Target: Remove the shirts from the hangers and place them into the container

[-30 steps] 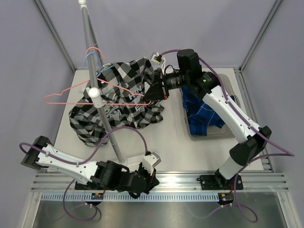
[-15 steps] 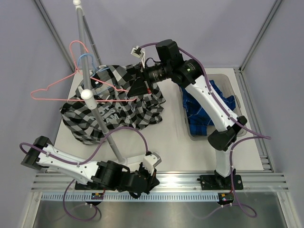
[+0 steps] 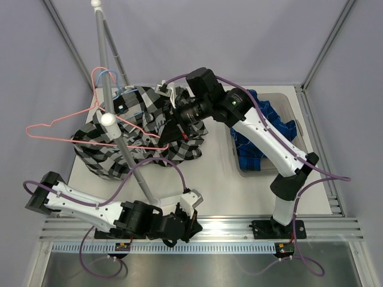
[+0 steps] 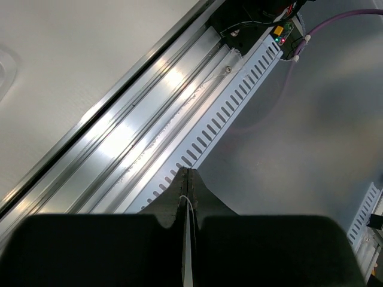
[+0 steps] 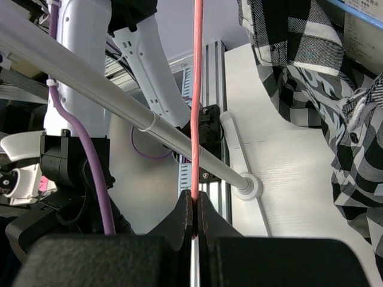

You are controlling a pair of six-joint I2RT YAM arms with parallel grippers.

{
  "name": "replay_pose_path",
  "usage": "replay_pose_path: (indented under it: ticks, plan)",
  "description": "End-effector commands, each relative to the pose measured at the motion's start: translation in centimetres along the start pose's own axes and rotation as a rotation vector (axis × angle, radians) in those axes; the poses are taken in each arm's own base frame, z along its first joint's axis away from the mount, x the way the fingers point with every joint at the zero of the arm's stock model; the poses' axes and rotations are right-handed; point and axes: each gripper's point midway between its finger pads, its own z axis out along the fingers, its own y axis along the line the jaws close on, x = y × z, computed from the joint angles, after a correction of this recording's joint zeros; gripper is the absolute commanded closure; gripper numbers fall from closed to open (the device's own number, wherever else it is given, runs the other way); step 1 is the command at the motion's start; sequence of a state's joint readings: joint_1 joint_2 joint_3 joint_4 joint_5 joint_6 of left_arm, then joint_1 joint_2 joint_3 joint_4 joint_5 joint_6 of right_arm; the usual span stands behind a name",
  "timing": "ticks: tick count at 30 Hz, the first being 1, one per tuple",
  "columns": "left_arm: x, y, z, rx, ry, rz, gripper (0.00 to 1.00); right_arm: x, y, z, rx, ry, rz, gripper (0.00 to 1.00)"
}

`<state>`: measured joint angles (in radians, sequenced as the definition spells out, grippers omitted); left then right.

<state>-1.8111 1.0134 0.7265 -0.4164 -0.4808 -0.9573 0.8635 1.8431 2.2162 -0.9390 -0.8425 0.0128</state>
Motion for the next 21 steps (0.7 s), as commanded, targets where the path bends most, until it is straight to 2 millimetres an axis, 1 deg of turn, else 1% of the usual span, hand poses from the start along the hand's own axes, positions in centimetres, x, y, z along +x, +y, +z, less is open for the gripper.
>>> replay_pose_path:
  ticks: [1, 5, 6, 7, 8, 9, 10, 11, 12, 14, 16, 17, 18, 19, 20, 21]
  plan:
    - [-1.6, -1.3, -0.1, 0.040, -0.049, -0.022, 1.00, 1.7, 2.1, -1.4, -0.059, 0.059, -0.184, 1.00]
    - [-1.9, -0.3, 0.4, 0.008, -0.062, -0.045, 1.00, 1.9, 1.5, -1.6, -0.027, 0.077, -0.198, 1.00]
    - [-2.4, 0.3, 0.7, -0.008, -0.073, -0.071, 1.00, 1.8, 1.8, -1.7, -0.031, 0.076, -0.201, 1.00]
    - [-2.2, 0.7, 0.8, -0.013, -0.062, -0.078, 1.00, 1.7, 1.9, -1.8, -0.035, 0.074, -0.215, 1.00]
    - [-2.4, 1.0, 0.9, -0.011, -0.064, -0.095, 1.00, 1.5, 2.2, -2.2, -0.029, 0.072, -0.223, 1.00]
    - [-2.6, 1.7, 1.4, -0.019, -0.053, -0.127, 1.00, 1.5, 2.2, -2.2, -0.031, 0.077, -0.225, 1.00]
    - [-2.4, 2.4, 1.7, -0.029, -0.043, -0.138, 1.00, 1.5, 2.4, -2.4, -0.035, 0.079, -0.243, 1.00]
    - [-2.7, 2.7, 2.0, -0.027, -0.046, -0.153, 1.00, 1.3, 2.8, -2.7, -0.037, 0.078, -0.252, 1.00]
    - [-3.3, 3.4, 2.3, -0.042, -0.055, -0.163, 1.00, 1.2, 2.8, -2.8, -0.030, 0.078, -0.255, 1.00]
    - [-3.8, 3.6, 2.5, -0.044, -0.048, -0.165, 1.00, 1.0, 2.5, -3.0, -0.002, 0.081, -0.273, 1.00]
    - [-4.6, 4.5, 3.2, -0.071, -0.045, -0.167, 1.00, 0.3, 2.3, -3.4, 0.032, 0.080, -0.284, 1.00]
    - [-5.3, 4.5, 3.3, -0.072, -0.051, -0.170, 1.00, -0.1, 2.9, -4.0, 0.029, 0.074, -0.307, 1.00]
    - [-6.0, 4.9, 3.5, -0.083, -0.058, -0.170, 1.00, -0.1, 2.4, -3.5, 0.025, 0.079, -0.301, 1.00]
    - [-6.1, 5.3, 3.9, -0.094, -0.053, -0.169, 1.00, -0.2, 2.3, -3.4, 0.028, 0.080, -0.301, 1.00]
    - [-7.1, 6.0, 4.0, -0.114, -0.065, -0.186, 1.00, -0.3, 2.2, -3.3, 0.028, 0.082, -0.303, 1.00]
    - [-7.3, 6.3, 4.2, -0.119, -0.057, -0.190, 1.00, -0.4, 2.2, -3.3, 0.026, 0.083, -0.308, 1.00]
